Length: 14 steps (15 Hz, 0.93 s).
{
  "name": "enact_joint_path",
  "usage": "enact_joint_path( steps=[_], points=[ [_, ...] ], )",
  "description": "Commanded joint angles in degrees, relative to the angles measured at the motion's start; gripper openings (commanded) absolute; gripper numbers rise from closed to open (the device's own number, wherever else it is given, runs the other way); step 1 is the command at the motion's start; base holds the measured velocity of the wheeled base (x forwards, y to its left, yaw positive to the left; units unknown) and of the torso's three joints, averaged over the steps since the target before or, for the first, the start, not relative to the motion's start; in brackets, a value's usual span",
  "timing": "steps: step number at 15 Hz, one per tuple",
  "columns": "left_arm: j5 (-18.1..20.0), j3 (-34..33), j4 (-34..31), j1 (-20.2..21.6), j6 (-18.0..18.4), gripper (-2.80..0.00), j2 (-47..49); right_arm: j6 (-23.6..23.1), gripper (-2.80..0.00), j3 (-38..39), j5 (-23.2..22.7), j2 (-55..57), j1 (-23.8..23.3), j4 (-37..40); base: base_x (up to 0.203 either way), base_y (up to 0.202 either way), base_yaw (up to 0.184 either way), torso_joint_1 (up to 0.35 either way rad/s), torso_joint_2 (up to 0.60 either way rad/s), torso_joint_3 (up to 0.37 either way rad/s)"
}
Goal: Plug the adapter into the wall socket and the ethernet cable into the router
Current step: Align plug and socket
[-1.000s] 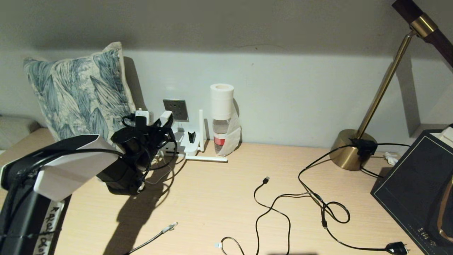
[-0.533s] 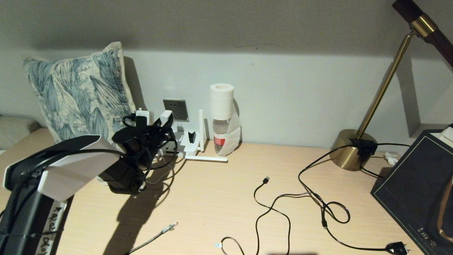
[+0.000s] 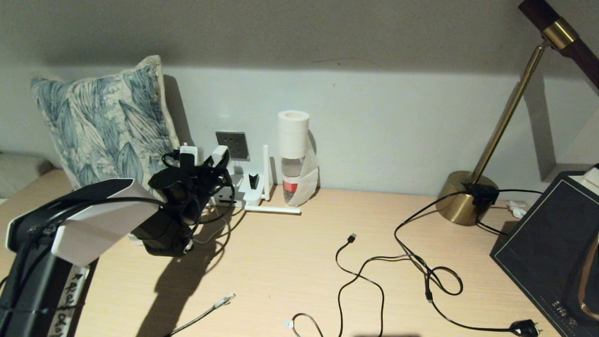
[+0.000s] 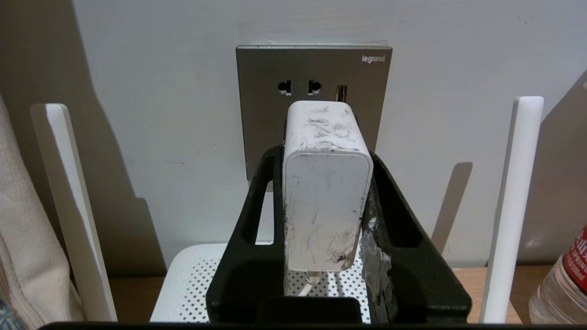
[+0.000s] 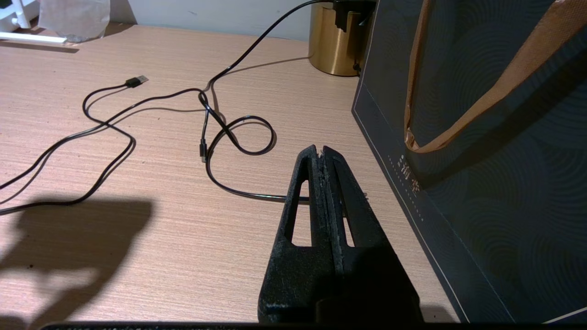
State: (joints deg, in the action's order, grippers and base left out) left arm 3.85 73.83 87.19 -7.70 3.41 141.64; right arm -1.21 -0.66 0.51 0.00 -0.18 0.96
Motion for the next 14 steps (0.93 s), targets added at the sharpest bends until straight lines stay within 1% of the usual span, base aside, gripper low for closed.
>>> enact_joint_path(
  steps=[1, 14],
  points=[
    [0.01, 0.78, 0.48, 0.06, 0.01, -2.8, 0.21, -0.02, -2.8, -0.04, 0.02, 0.0, 0.01, 0.0, 0.0, 0.0, 0.0, 0.0, 0.0, 0.0],
    [0.01, 0.87, 0.48, 0.23, -0.07, -2.8, 0.56, -0.02, -2.8, 0.04, 0.02, 0.0, 0.01, 0.0, 0.0, 0.0, 0.0, 0.0, 0.0, 0.0]
  ],
)
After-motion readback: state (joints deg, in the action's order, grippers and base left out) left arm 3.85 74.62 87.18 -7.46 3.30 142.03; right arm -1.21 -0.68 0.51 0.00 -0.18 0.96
